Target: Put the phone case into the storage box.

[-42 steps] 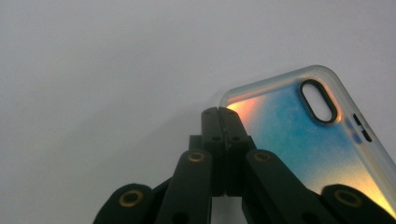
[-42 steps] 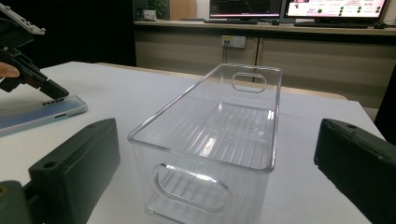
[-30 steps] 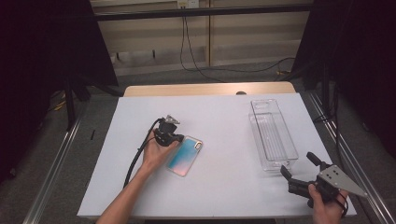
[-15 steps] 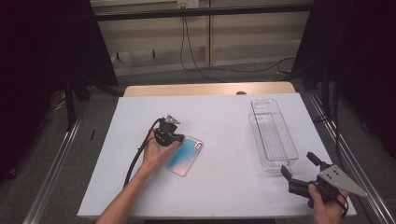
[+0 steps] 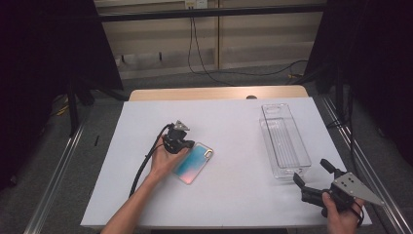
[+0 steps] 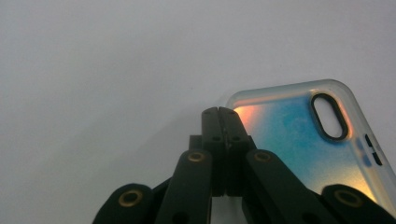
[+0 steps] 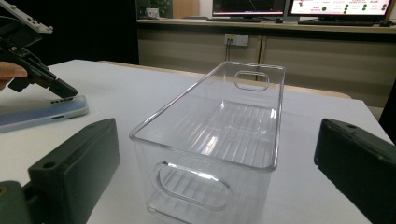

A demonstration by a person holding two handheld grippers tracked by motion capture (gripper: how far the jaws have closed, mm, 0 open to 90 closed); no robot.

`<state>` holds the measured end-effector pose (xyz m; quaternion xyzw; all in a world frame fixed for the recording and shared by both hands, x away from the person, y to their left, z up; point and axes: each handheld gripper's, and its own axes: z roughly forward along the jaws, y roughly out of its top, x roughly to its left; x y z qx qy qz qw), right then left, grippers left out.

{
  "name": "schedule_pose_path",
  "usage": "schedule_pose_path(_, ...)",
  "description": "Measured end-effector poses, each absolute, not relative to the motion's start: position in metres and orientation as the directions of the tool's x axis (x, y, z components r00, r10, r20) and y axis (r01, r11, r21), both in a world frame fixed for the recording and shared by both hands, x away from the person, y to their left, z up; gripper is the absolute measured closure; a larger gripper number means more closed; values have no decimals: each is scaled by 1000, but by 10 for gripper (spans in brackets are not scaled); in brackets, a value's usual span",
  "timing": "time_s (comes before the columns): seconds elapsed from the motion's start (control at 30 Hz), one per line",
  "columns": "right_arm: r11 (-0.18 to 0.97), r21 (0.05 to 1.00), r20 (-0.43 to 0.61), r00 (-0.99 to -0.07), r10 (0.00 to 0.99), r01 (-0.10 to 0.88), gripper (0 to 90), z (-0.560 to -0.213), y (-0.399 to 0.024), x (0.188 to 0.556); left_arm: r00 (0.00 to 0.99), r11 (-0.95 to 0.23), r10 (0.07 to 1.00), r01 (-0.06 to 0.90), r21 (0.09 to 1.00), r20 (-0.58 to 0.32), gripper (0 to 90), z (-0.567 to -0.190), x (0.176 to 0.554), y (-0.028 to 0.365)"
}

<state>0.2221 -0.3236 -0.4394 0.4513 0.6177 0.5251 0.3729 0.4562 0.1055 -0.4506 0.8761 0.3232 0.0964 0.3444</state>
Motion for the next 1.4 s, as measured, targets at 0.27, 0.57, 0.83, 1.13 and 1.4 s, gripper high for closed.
schedule_pose_path(0.27,38,986,15,-308,951,164,0,-439,-325,221,774,-545,628,510,666,-78,900,-451,456,105)
schedule_pose_path(0.57,40,986,11,-306,952,160,0,-439,-325,221,744,-496,662,528,689,-94,900,-448,460,116)
schedule_pose_path(0.83,42,986,9,-306,952,159,0,-438,-325,220,744,-476,662,509,718,-88,898,-445,457,121)
schedule_pose_path(1.13,40,987,9,-304,953,154,0,-438,-325,218,750,-441,658,454,774,-65,819,-435,450,130)
schedule_pose_path(1.4,41,987,7,-307,952,152,0,-438,-325,218,717,-397,695,445,803,-54,685,-431,448,137)
